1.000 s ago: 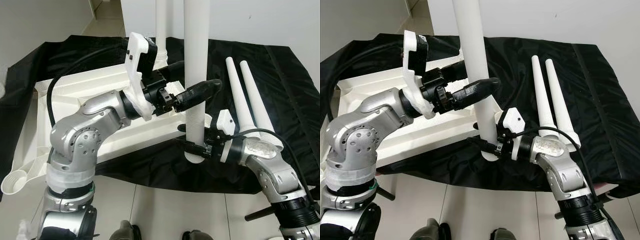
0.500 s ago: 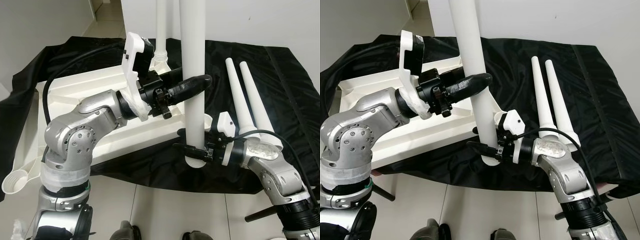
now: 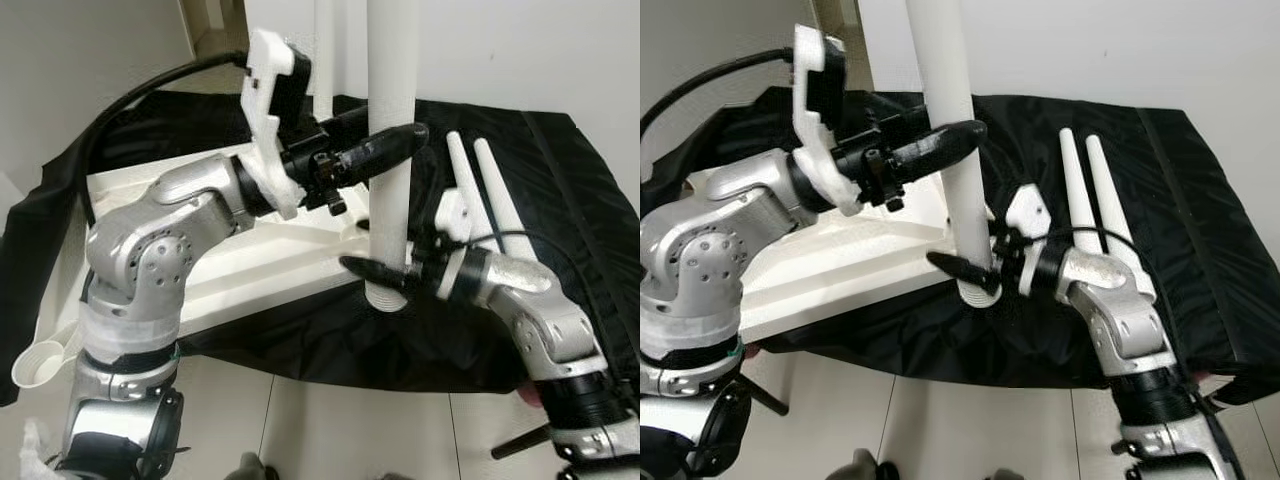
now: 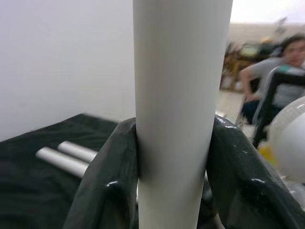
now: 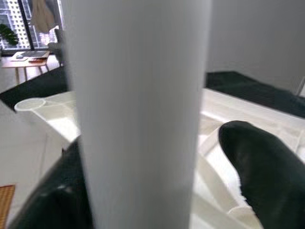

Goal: Building children table

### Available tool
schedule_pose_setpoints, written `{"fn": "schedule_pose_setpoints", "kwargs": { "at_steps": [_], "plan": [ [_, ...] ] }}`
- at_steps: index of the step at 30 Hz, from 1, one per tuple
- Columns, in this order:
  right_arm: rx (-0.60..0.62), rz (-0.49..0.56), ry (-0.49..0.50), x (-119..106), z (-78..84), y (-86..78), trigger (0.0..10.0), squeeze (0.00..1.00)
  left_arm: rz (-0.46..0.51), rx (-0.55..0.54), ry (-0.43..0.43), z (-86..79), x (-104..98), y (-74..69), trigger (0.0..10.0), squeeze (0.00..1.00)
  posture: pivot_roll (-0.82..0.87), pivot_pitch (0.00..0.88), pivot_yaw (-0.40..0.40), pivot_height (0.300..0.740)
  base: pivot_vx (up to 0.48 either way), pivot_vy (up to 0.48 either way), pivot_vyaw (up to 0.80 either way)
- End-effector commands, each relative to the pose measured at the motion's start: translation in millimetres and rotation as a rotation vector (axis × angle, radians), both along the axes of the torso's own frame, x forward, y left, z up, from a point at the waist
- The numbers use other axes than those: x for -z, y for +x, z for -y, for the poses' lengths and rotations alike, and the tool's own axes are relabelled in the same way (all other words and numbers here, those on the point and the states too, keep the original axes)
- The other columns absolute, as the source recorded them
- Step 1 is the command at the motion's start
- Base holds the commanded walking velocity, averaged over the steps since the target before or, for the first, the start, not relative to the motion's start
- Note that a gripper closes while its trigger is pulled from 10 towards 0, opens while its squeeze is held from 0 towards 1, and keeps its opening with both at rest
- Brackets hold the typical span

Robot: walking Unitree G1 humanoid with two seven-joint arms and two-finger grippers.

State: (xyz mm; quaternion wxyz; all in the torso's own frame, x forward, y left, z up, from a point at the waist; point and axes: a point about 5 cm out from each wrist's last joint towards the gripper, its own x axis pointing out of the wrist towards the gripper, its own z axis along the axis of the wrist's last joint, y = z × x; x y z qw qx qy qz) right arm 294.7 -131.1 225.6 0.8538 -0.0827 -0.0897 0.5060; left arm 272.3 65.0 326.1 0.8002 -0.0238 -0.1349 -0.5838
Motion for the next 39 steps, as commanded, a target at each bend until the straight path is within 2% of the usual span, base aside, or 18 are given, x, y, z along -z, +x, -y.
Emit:
{"fn": "schedule_pose_setpoints", "kwargs": {
  "at_steps": [1,2,8,9,10,11,12,14,17,22,26,28,29,31,33,34,39],
  "plan": [
    [0.016,0.015,0.027,-2,1.5,0.7,10.0,1.0,0.006,-0.036,0.046,2.1,-2,2.5,10.0,0.0,-0.17,0.0,0.073,0.74,0.0,0.0,0.0],
    [0.025,0.022,0.036,-3,1.5,0.8,10.0,1.0,0.003,-0.057,0.077,2.7,-2,4.9,10.0,0.0,-0.17,0.0,0.073,0.74,0.0,0.0,0.0],
    [0.059,0.047,0.06,-5,0.7,3.0,10.0,1.0,0.002,-0.09,0.094,4.1,-6,9.3,10.0,0.0,-0.17,0.0,0.084,0.74,0.0,0.0,0.0],
    [0.113,0.072,0.093,-8,-1.3,8.0,10.0,1.0,-0.003,-0.163,0.095,4.4,-13,18.0,10.0,0.0,-0.16,0.0,0.085,0.74,0.0,0.0,0.0],
    [0.172,0.087,0.117,-9,-6.0,13.5,10.0,0.63,0.003,-0.234,0.075,3.6,-23,25.1,10.0,0.0,-0.15,0.0,0.084,0.74,0.0,0.0,0.0],
    [0.172,0.087,0.117,-9,-6.0,13.5,10.0,0.63,0.003,-0.234,0.075,3.6,-23,25.1,10.0,0.0,-0.15,0.0,0.084,0.74,0.0,0.0,0.0],
    [0.228,0.088,0.144,-8,-11.8,19.4,10.0,0.0,0.009,-0.302,0.038,3.3,-34,31.4,10.0,0.0,-0.15,0.0,0.084,0.74,0.0,0.0,0.0],
    [0.278,0.084,0.169,-5,-19.9,25.0,10.0,0.0,0.021,-0.377,0.015,3.8,-44,37.6,10.0,0.0,-0.15,0.0,0.085,0.74,0.0,0.0,0.0],
    [0.302,0.086,0.188,-6,-23.1,28.8,10.0,0.0,0.024,-0.404,0.033,6.8,-47,41.9,10.0,0.0,-0.14,0.0,0.082,0.74,0.0,0.0,0.0],
    [0.44,0.091,0.261,-3,-35.0,39.6,10.0,0.0,0.016,-0.443,-0.038,11.9,-61,45.0,10.0,0.0,-0.14,0.0,0.079,0.74,0.0,0.0,0.0],
    [0.523,0.105,0.286,-4,-35.7,45.7,10.0,0.0,0.038,-0.466,-0.048,15.5,-62,46.5,10.0,0.0,-0.13,0.0,0.075,0.74,0.0,0.0,0.0],
    [0.659,0.109,0.333,-4,-35.8,54.1,10.0,0.0,0.046,-0.525,-0.069,23.3,-63,50.2,10.0,0.0,-0.12,0.0,0.068,0.74,0.0,0.0,0.0],
    [0.659,0.109,0.333,-4,-35.8,54.1,10.0,0.0,0.046,-0.525,-0.069,23.3,-63,50.2,10.0,0.0,-0.12,0.0,0.068,0.74,0.0,0.0,0.0],
    [0.758,0.095,0.366,-2,-37.3,58.5,10.0,0.0,0.022,-0.541,-0.119,32.4,-65,50.3,10.0,0.0,-0.12,0.002,0.062,0.74,0.0,0.0,0.0],
    [0.758,0.095,0.366,-2,-37.3,58.5,10.0,0.0,0.022,-0.541,-0.119,32.4,-65,50.3,10.0,0.0,-0.12,0.002,0.062,0.74,0.0,0.0,0.0],
    [0.824,0.094,0.37,-3,-41.1,60.5,10.0,0.0,0.042,-0.546,-0.118,42.3,-66,46.4,10.0,0.0,-0.11,0.014,0.06,0.74,0.0,0.0,0.0],
    [0.845,0.102,0.356,-4,-46.8,61.5,10.0,0.0,0.082,-0.553,-0.094,48.7,-65,44.0,10.0,0.0,-0.11,0.025,0.063,0.74,0.0,0.0,0.0]
  ]
}}
